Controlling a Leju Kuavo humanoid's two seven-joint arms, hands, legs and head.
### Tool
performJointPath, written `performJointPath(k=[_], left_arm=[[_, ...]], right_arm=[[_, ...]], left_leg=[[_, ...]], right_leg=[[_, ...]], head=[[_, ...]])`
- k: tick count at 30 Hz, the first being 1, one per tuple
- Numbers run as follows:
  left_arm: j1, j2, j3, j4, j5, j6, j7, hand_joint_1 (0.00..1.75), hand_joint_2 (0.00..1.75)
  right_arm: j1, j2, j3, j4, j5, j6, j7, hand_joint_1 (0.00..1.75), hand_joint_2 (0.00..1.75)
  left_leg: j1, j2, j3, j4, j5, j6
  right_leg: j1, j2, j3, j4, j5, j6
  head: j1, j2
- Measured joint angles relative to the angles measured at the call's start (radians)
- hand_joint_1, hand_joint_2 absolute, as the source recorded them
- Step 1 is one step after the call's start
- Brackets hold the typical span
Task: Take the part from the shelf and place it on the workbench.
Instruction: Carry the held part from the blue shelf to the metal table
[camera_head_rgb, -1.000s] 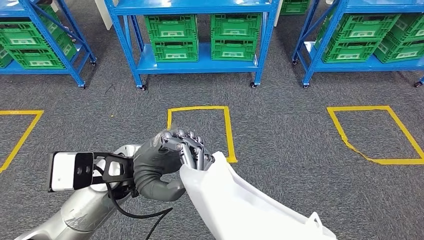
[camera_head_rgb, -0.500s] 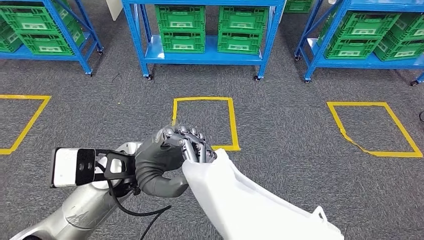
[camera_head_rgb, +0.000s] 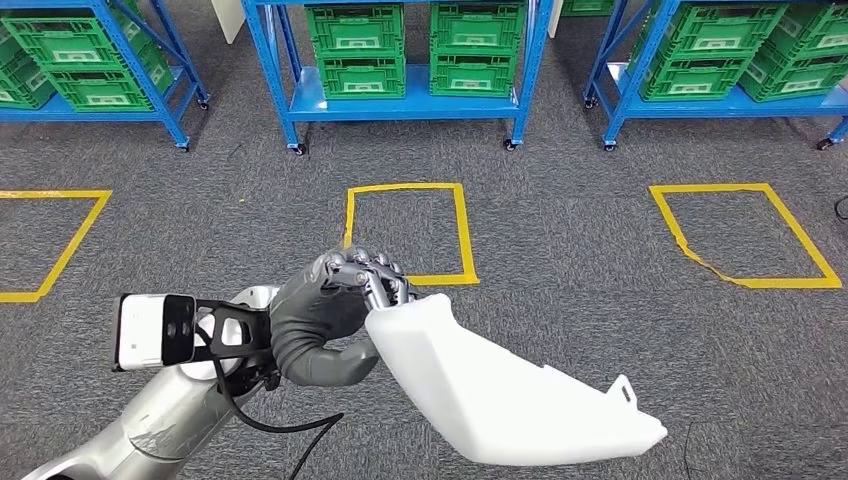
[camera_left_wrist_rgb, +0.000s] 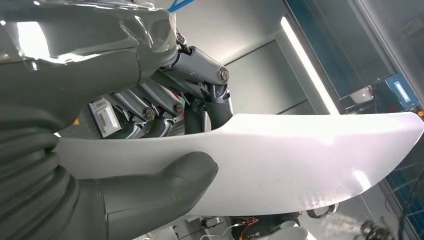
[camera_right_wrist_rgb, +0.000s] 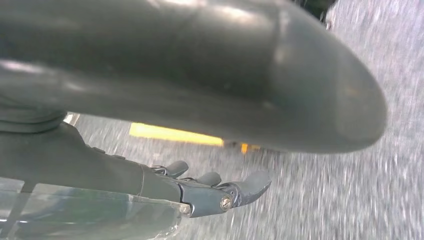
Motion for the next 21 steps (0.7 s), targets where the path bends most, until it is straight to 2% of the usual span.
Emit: performJointPath(k=[1, 2, 3, 4, 5, 7, 8, 9, 12, 13, 14, 16, 17, 18, 19, 21], left_arm=[[0.002, 0.003, 0.0, 0.001, 0.0, 0.001, -0.001, 1.66, 1.75], [0.004, 0.006, 0.001, 0.001, -0.001, 0.002, -0.001, 1.66, 1.75], [0.006, 0.008, 0.001, 0.002, -0.001, 0.003, -0.002, 1.66, 1.75], [0.007, 0.01, 0.001, 0.002, -0.001, 0.004, -0.002, 1.66, 1.75], [0.007, 0.011, 0.002, 0.003, -0.001, 0.004, -0.002, 1.66, 1.75], [0.007, 0.013, 0.006, 0.003, -0.001, 0.004, -0.003, 1.66, 1.75], [0.007, 0.013, 0.007, 0.003, -0.001, 0.004, -0.003, 1.66, 1.75], [0.007, 0.014, 0.009, 0.003, -0.002, 0.004, -0.004, 1.66, 1.75], [0.006, 0.015, 0.011, 0.001, -0.016, 0.009, -0.004, 1.66, 1.75], [0.005, 0.015, 0.012, 0.0, -0.023, 0.012, -0.004, 1.66, 1.75], [0.004, 0.015, 0.011, -0.001, -0.028, 0.014, -0.003, 1.66, 1.75], [0.004, 0.015, 0.009, -0.001, -0.039, 0.015, -0.001, 1.66, 1.75], [0.005, 0.015, 0.007, -0.001, -0.044, 0.013, 0.001, 1.66, 1.75], [0.005, 0.016, 0.004, -0.001, -0.048, 0.011, 0.003, 1.66, 1.75], [0.005, 0.016, 0.002, -0.001, -0.052, 0.01, 0.005, 1.66, 1.75], [0.005, 0.015, -0.003, -0.001, -0.054, 0.008, 0.007, 1.66, 1.75]], right_arm=[[0.002, 0.0, -0.007, 0.0, -0.014, 0.02, -0.005, 0.0, 0.0], [0.004, 0.0, -0.014, 0.0, -0.027, 0.034, -0.012, 0.0, 0.0], [0.006, 0.0, -0.021, 0.0, -0.036, 0.043, -0.017, 0.0, 0.0], [0.007, 0.0, -0.028, 0.0, -0.041, 0.048, -0.02, 0.0, 0.0], [0.008, 0.0, -0.033, 0.0, -0.044, 0.05, -0.023, 0.0, 0.0], [0.008, 0.0, -0.041, -0.001, -0.048, 0.052, -0.025, 0.0, 0.0], [0.007, 0.0, -0.044, -0.001, -0.049, 0.053, -0.026, 0.0, 0.0], [0.006, 0.001, -0.047, -0.001, -0.053, 0.058, -0.027, 0.0, 0.0], [0.008, 0.001, -0.062, -0.001, -0.087, 0.093, -0.029, 0.0, 0.0], [0.009, 0.002, -0.071, -0.001, -0.103, 0.106, -0.028, 0.0, 0.0], [0.01, 0.001, -0.08, -0.001, -0.118, 0.116, -0.025, 0.0, 0.0], [0.013, 0.001, -0.096, 0.0, -0.137, 0.127, -0.011, 0.0, 0.0], [0.016, 0.001, -0.101, 0.001, -0.141, 0.128, 0.0, 0.0, 0.0], [0.019, 0.001, -0.104, 0.003, -0.142, 0.129, 0.01, 0.0, 0.0], [0.021, 0.0, -0.107, 0.005, -0.142, 0.129, 0.017, 0.0, 0.0], [0.025, -0.002, -0.111, 0.008, -0.142, 0.131, 0.024, 0.0, 0.0]], left_leg=[[0.005, 0.0, -0.02, 0.065, -0.033, -0.006], [0.009, 0.0, -0.029, 0.109, -0.049, -0.01], [0.013, 0.0, -0.021, 0.117, -0.045, -0.013], [0.016, 0.0, 0.008, 0.086, -0.025, -0.014], [0.017, 0.0, 0.052, 0.022, 0.004, -0.012], [0.016, -0.002, 0.133, -0.106, 0.037, -0.005], [0.013, -0.003, 0.153, -0.142, 0.04, -0.001], [0.01, -0.004, 0.157, -0.155, 0.035, 0.003], [0.011, -0.002, 0.155, -0.175, 0.044, 0.022], [0.012, -0.001, 0.155, -0.183, 0.05, 0.03], [0.014, -0.001, 0.154, -0.188, 0.054, 0.036], [0.01, -0.005, 0.148, -0.189, 0.06, 0.042], [0.009, -0.01, 0.145, -0.188, 0.061, 0.043], [0.009, -0.016, 0.142, -0.186, 0.063, 0.042], [0.009, -0.024, 0.141, -0.183, 0.063, 0.041], [0.01, -0.04, 0.136, -0.173, 0.062, 0.036]], right_leg=[[0.0, 0.0, -0.005, 0.001, 0.005, -0.001], [0.0, 0.0, -0.009, 0.002, 0.009, 0.001], [-0.001, 0.001, -0.013, 0.003, 0.013, 0.003], [-0.001, 0.001, -0.015, 0.005, 0.015, 0.005], [-0.002, 0.002, -0.016, 0.007, 0.016, 0.007], [0.0, 0.002, -0.02, 0.009, 0.019, 0.012], [0.001, 0.002, -0.024, 0.01, 0.021, 0.016], [0.001, 0.002, -0.028, 0.01, 0.024, 0.021], [0.0, 0.002, -0.04, 0.017, 0.022, 0.036], [0.0, 0.002, -0.055, 0.045, 0.007, 0.035], [-0.001, 0.002, -0.082, 0.096, -0.018, 0.031], [-0.001, 0.003, -0.15, 0.237, -0.074, 0.025], [-0.002, 0.003, -0.175, 0.29, -0.089, 0.027], [-0.003, 0.003, -0.182, 0.306, -0.088, 0.032], [-0.005, 0.004, -0.169, 0.281, -0.071, 0.042], [-0.012, 0.02, -0.102, 0.146, -0.018, 0.06]], head=[[0.0, 0.0], [0.0, 0.0], [0.0, 0.0], [-0.001, 0.0], [-0.001, 0.0], [0.0, 0.0], [0.0, 0.0], [0.0, 0.0], [0.0, 0.0], [0.001, 0.0], [0.002, 0.0], [0.003, 0.0], [0.003, 0.0], [0.003, 0.0], [0.003, 0.0], [0.004, 0.0]])
